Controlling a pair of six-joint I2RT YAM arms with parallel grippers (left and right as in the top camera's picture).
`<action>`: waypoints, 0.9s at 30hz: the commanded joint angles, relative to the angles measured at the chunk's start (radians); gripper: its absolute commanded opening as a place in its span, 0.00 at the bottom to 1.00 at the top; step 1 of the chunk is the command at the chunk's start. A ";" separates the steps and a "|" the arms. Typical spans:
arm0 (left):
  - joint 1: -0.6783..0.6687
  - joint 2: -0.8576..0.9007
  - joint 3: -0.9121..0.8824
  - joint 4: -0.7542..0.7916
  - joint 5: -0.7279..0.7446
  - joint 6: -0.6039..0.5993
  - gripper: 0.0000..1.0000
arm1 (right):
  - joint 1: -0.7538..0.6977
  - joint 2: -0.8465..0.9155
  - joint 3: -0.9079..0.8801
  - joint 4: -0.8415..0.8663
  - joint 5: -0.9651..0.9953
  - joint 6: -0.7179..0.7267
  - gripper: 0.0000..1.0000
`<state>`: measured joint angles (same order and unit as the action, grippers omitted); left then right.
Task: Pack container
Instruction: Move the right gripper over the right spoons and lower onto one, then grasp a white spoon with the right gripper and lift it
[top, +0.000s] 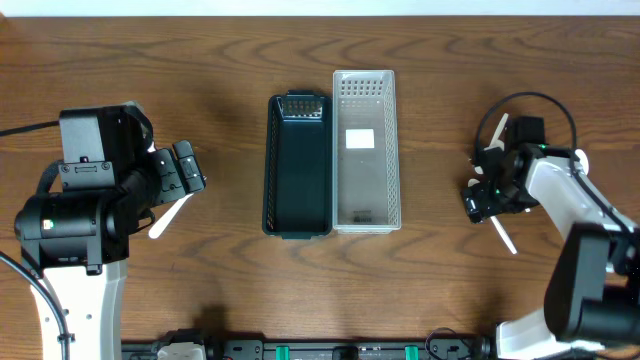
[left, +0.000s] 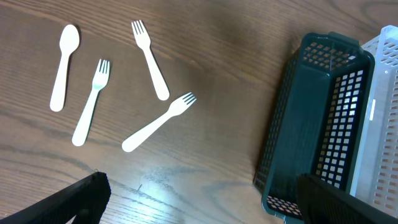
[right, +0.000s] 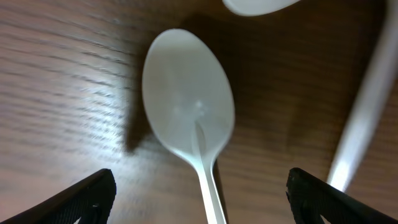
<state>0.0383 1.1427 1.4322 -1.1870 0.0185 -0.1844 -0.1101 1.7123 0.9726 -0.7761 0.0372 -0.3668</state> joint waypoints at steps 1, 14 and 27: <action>0.005 0.001 0.011 -0.002 -0.012 -0.013 0.98 | -0.003 0.059 0.017 0.012 0.009 -0.023 0.90; 0.005 0.001 0.011 -0.001 -0.012 -0.012 0.98 | 0.000 0.127 0.017 0.021 0.071 0.019 0.44; 0.005 0.001 0.011 -0.001 -0.012 -0.012 0.98 | 0.000 0.127 0.027 0.028 0.071 0.114 0.01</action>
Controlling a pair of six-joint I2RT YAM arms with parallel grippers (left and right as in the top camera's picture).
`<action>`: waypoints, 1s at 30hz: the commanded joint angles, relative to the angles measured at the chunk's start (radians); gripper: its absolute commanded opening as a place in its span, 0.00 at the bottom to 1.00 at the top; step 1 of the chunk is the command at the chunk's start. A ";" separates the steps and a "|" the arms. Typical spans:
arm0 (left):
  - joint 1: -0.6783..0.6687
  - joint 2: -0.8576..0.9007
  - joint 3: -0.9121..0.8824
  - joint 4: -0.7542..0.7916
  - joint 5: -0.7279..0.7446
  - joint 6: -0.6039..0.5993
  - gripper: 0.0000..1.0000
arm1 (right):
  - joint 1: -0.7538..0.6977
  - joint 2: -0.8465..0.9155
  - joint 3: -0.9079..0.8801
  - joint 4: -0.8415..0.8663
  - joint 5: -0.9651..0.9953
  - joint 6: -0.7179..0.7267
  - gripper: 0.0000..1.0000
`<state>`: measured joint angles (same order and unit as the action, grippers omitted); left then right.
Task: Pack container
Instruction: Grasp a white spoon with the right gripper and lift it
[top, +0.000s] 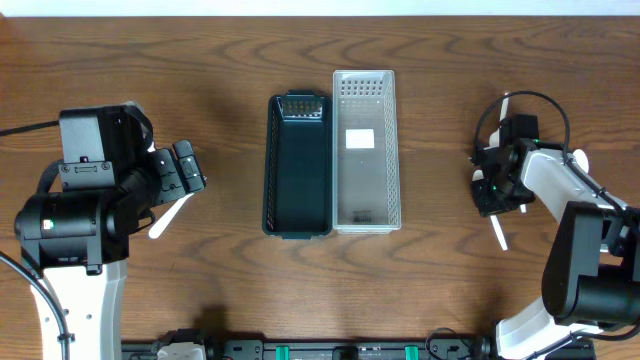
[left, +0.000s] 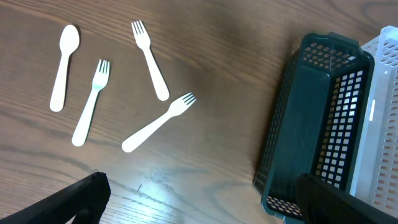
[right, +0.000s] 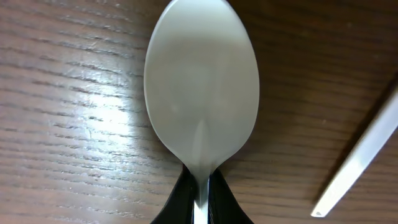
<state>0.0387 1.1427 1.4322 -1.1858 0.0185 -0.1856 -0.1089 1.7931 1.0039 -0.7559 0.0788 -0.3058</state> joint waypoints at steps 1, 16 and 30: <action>0.004 0.001 0.011 -0.002 -0.012 -0.011 0.98 | -0.001 0.045 0.005 0.004 0.030 0.068 0.01; 0.004 0.001 0.011 -0.001 -0.012 -0.011 0.98 | 0.267 0.002 0.542 -0.262 -0.176 0.277 0.01; 0.004 0.001 0.011 -0.002 -0.012 -0.011 0.98 | 0.558 0.081 0.695 -0.158 0.003 0.938 0.01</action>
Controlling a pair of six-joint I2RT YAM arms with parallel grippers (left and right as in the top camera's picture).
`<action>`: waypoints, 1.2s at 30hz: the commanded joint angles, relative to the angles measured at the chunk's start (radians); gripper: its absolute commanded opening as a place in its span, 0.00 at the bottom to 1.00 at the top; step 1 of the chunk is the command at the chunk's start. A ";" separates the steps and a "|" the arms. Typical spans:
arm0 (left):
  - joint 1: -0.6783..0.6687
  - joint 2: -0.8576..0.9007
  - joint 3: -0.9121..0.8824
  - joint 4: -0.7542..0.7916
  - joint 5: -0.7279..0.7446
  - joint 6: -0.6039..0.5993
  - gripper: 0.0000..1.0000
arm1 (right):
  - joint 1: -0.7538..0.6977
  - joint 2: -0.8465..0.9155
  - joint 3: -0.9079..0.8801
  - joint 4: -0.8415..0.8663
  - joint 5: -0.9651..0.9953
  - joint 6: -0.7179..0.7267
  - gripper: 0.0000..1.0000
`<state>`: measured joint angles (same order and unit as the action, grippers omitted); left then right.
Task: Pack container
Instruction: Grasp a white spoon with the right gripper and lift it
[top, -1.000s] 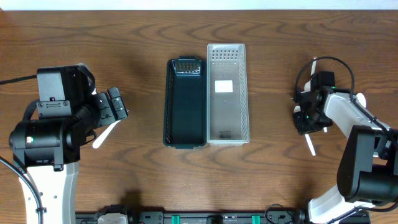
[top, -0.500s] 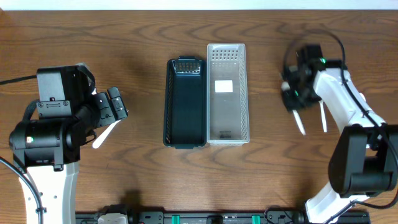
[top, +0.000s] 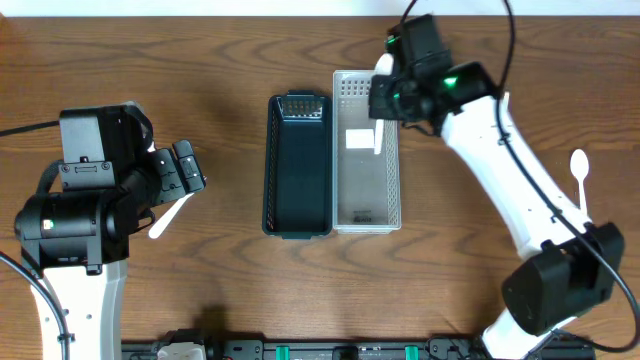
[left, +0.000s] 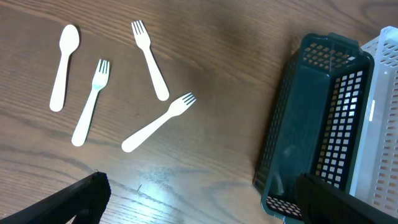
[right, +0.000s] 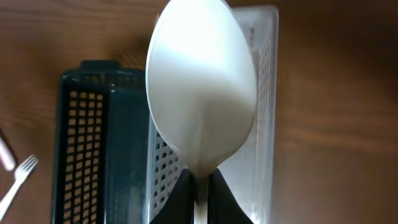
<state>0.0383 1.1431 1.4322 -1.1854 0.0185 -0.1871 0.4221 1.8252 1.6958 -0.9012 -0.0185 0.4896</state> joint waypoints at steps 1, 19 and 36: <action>0.005 0.000 0.011 -0.002 -0.012 -0.009 0.98 | 0.037 0.071 0.003 -0.026 0.110 0.142 0.01; 0.005 0.000 0.011 -0.002 -0.012 -0.010 0.98 | 0.065 0.259 0.040 -0.092 0.044 -0.039 0.50; 0.005 0.001 0.011 -0.002 -0.012 -0.010 0.98 | -0.434 0.073 0.332 -0.258 0.201 -0.157 0.68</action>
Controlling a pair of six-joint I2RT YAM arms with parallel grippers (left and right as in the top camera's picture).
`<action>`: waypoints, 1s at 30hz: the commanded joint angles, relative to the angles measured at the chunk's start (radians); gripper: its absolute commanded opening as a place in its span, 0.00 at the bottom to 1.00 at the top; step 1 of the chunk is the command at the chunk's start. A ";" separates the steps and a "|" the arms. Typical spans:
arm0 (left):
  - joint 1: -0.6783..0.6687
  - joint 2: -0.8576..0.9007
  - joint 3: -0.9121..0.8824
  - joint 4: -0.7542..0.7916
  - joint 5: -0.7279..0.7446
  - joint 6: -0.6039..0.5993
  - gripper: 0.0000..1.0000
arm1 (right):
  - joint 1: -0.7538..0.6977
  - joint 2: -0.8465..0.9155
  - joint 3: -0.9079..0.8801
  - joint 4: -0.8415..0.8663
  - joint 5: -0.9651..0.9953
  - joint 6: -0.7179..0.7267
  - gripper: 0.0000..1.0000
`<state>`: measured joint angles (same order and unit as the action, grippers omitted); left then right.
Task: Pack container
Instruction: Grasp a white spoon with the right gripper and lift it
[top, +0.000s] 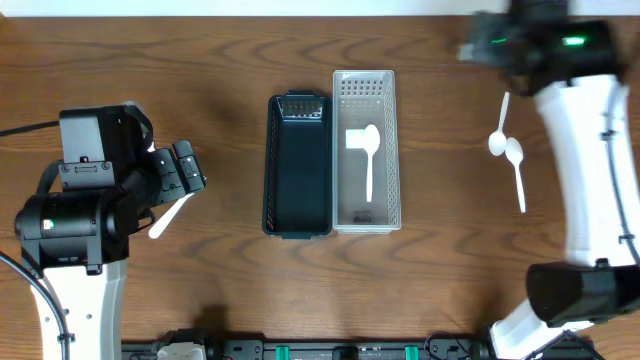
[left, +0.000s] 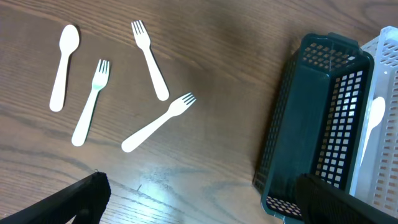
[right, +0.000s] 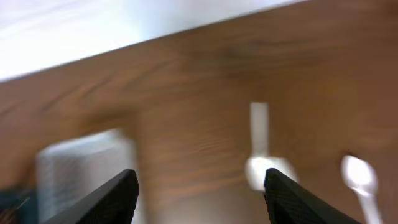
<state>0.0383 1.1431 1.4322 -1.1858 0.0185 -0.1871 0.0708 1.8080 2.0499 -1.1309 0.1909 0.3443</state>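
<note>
A white spoon (top: 365, 160) lies lengthwise in the white basket (top: 392, 190), also seen in the left wrist view as the spoon (left: 373, 121). A dark green basket (top: 272, 165) stands against its left side, nothing in it. Two more white spoons (top: 498, 132) (top: 516, 172) lie on the table at the right. My right gripper (top: 487, 47) is open and empty at the far right, blurred; in its wrist view the right gripper (right: 199, 199) faces those spoons (right: 264, 165). My left gripper (top: 188, 170) hangs open at the left.
In the left wrist view a spoon (left: 64, 65) and three forks (left: 92, 102) (left: 149, 59) (left: 158, 121) lie on the wood left of the dark basket (left: 292, 112). The table's far edge runs close behind the right gripper.
The spoon that my right gripper held over the white basket now lies inside it. That gripper has opened and moved to the far right back of the table. The left arm is unchanged.
My right gripper stood open around a spoon on the table at the right. Then it was shut on the spoon's handle. Then it held the spoon over the white basket. Now the spoon rests in that basket and the gripper is open, away from it.
</note>
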 joint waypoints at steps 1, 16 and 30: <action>0.005 0.001 0.011 -0.002 -0.012 -0.010 0.98 | -0.113 0.110 -0.023 -0.036 -0.023 -0.011 0.69; 0.005 0.001 0.011 -0.003 -0.012 -0.010 0.98 | -0.216 0.448 -0.023 -0.048 -0.105 -0.047 0.74; 0.005 0.001 0.011 -0.002 -0.012 -0.010 0.98 | -0.216 0.619 -0.024 -0.066 -0.117 -0.055 0.74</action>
<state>0.0383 1.1431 1.4322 -1.1858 0.0185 -0.1871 -0.1482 2.4081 2.0220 -1.1950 0.0818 0.3065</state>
